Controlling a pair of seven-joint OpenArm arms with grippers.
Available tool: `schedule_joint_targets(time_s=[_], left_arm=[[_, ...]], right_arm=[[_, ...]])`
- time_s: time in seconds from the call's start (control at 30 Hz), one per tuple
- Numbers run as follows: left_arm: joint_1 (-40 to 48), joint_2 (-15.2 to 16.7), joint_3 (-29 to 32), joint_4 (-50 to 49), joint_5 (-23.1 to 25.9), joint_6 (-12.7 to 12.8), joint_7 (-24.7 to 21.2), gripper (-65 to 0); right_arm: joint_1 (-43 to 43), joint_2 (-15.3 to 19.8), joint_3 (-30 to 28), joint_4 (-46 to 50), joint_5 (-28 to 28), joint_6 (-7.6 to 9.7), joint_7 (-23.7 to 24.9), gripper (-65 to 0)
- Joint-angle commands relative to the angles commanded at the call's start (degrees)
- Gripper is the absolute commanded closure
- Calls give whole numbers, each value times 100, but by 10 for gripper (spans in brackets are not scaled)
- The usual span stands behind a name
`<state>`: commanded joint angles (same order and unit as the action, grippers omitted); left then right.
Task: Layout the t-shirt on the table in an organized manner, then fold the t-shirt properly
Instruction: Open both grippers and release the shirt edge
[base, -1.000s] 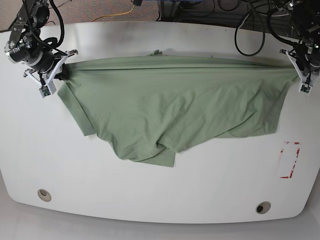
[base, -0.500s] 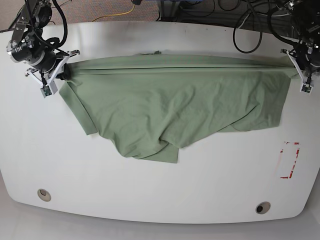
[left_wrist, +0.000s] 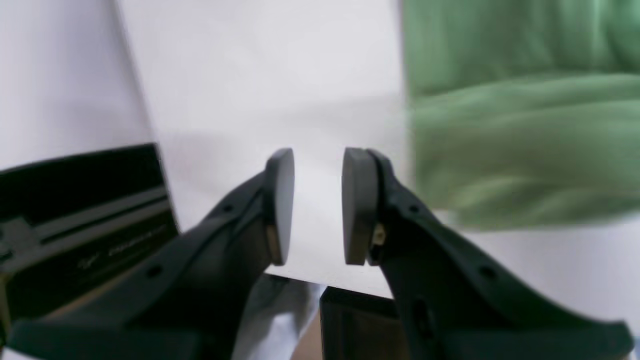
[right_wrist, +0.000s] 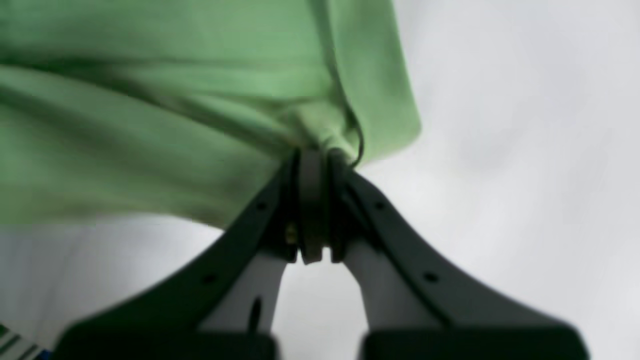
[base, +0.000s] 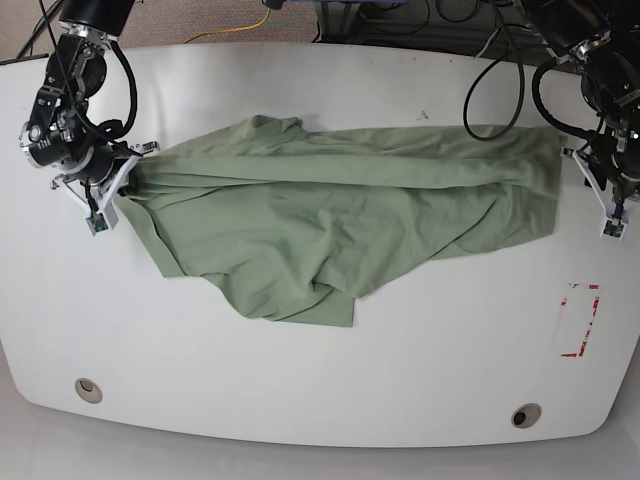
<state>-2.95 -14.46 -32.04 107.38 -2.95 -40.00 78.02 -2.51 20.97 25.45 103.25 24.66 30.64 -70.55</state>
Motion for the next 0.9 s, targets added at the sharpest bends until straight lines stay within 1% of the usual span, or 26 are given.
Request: schedule_joint_targets(time_s=[0.07,0.13,0.23,0.27,0.33,0.37,0.43,0.47,0.5,0.53,0.67,0.77,0.87,0.9], left_arm=[[-132,0,26,-185,0,0,0,-154],[-281,0,35,-369,0,0,-26,-154],[-457,0,44,-607,0,0,-229,-154],[-501,0,53,-703,0,0,-369,-156],[-536,0,53,-782,0,0,-457,-156],[-545,0,53,-844,0,0,-510,-156],[-554,0,53,-914,0,0,-554,-157],[-554,0,53,-923,0,0,-563,-157],[-554,0,53,-923,0,0,-563,-157],[-554,0,62,-923,0,0,-563,-158],[-510,0,44,-914,-18,0,-563,-158],[-475,0,18,-879,-26,0,-563,-158],[-273,0,26,-870,-35,0,-571,-158],[-246,0,26,-835,-35,0,-571,-158]], right_arm=[[246,-79,-114,-229,0,0,9,-2],[457,-79,-202,-422,-9,-9,9,-6],[774,-97,-273,-703,-9,-9,79,-40],[888,-105,-308,-826,-9,-9,141,-71],[1002,-105,-352,-932,-9,-9,176,-117],[1073,-105,-387,-1020,-9,-9,193,-155],[1204,-114,-431,-1134,-9,-18,211,-217],[1257,-114,-466,-1187,-9,-18,211,-263],[1275,-105,-475,-1187,-9,-18,211,-282],[1301,-97,-501,-1169,-9,-18,211,-331],[1266,-79,-475,-923,0,-18,211,-461],[1169,-70,-466,-607,0,-18,202,-530],[985,-44,-448,-202,0,-9,193,-577],[923,-35,-448,-97,0,0,185,-583]])
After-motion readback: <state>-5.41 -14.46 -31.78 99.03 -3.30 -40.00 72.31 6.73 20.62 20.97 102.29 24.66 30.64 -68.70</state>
